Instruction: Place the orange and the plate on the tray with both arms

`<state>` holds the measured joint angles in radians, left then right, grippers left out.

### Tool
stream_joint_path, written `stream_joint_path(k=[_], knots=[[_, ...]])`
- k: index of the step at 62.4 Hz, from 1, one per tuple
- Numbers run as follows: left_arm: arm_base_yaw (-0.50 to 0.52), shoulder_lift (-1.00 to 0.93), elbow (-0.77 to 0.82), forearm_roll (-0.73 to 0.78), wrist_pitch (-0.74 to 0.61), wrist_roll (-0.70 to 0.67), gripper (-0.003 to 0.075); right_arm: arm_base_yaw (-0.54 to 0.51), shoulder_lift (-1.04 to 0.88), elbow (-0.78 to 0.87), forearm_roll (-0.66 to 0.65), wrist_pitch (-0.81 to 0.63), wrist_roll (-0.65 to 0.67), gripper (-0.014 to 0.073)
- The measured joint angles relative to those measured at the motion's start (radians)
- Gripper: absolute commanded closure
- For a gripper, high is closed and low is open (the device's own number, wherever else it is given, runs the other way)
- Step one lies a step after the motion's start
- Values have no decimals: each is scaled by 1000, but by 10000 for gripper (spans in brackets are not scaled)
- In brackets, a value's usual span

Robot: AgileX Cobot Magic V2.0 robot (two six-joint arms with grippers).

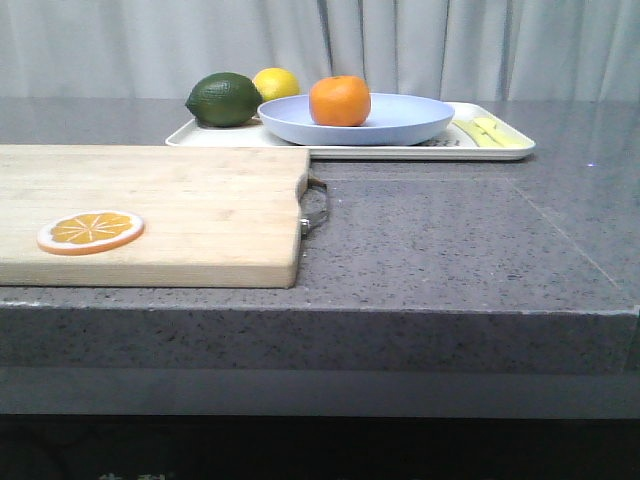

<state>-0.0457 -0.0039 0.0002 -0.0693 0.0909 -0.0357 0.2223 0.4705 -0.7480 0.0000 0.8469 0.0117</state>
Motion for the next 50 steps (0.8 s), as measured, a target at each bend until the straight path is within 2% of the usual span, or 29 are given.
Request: stream_joint_path(k=[32,38,50], knots=[[0,0,0,0,0,-2,738,-15,-28,34,0,-31,0,662],[0,0,0,0,0,-2,738,-60,-88,112,0,-126,0,662],[0,0,0,0,0,-2,738,-162,-272,384,0,-444,0,662]])
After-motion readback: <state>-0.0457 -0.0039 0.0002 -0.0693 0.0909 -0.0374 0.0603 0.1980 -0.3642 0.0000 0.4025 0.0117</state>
